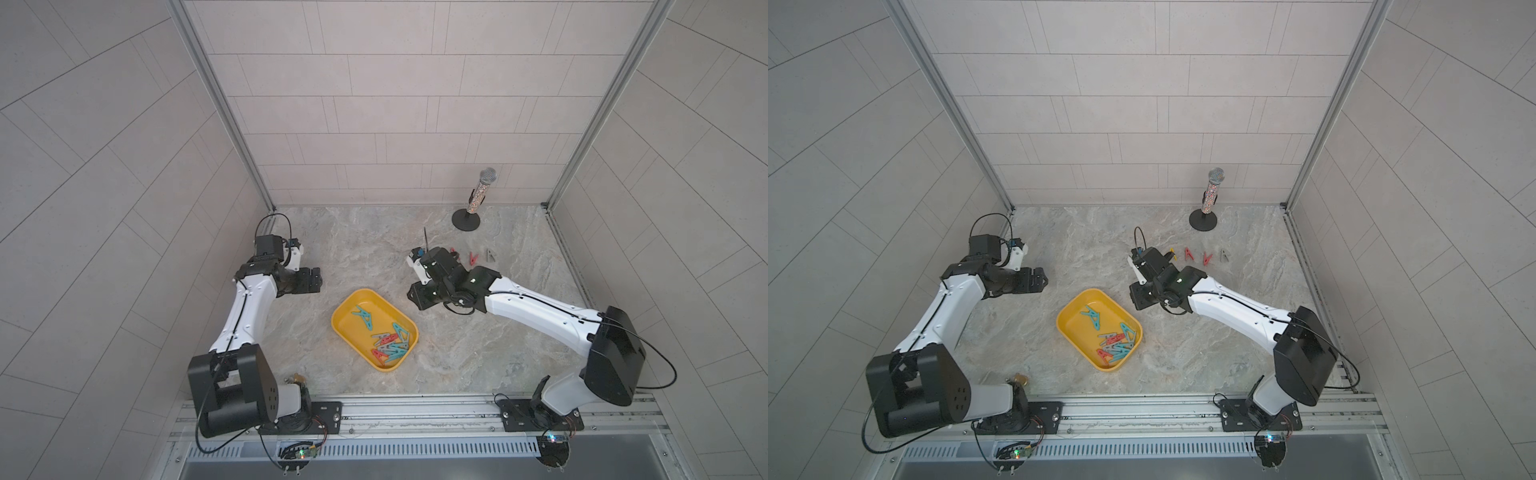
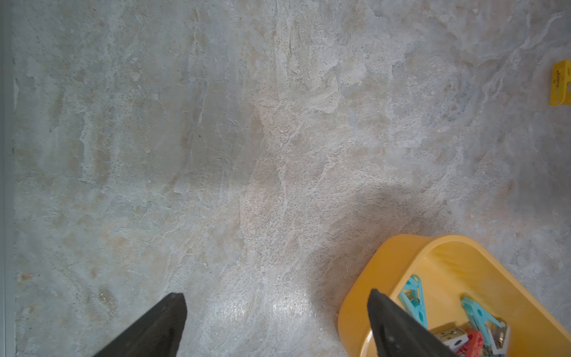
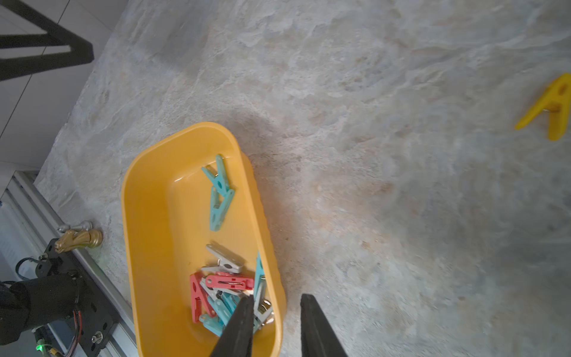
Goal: Take the clothespins out of the storage box
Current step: Pick up the clothespin from the storage box.
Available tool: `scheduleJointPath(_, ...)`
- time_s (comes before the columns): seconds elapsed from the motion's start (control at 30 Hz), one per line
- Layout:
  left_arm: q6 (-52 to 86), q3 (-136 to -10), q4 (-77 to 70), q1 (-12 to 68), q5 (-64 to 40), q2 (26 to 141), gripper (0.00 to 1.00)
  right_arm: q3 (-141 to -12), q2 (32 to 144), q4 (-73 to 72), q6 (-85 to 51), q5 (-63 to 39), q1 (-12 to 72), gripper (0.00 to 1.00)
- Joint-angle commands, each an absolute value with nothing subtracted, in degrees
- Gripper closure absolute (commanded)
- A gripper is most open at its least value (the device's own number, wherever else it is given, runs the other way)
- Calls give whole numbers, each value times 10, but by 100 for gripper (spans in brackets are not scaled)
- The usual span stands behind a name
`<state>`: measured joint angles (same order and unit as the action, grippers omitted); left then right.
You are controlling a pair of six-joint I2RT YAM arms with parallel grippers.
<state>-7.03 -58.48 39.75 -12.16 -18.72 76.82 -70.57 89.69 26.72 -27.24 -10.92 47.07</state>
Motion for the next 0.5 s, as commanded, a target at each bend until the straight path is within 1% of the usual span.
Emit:
scheduleJointPath(0.0,-65,-594,403,-127,-167,766,0,-736,932,261,-267,-100,497,68)
scheduleJointPath(0.33,-65,-593,403,-128,-166,767,0,-844,1071,276,-225,-105,562,58)
scheduleJointPath(0.47,-64,-593,403,-128,-168,766,0,-882,1124,293,-211,-105,574,57)
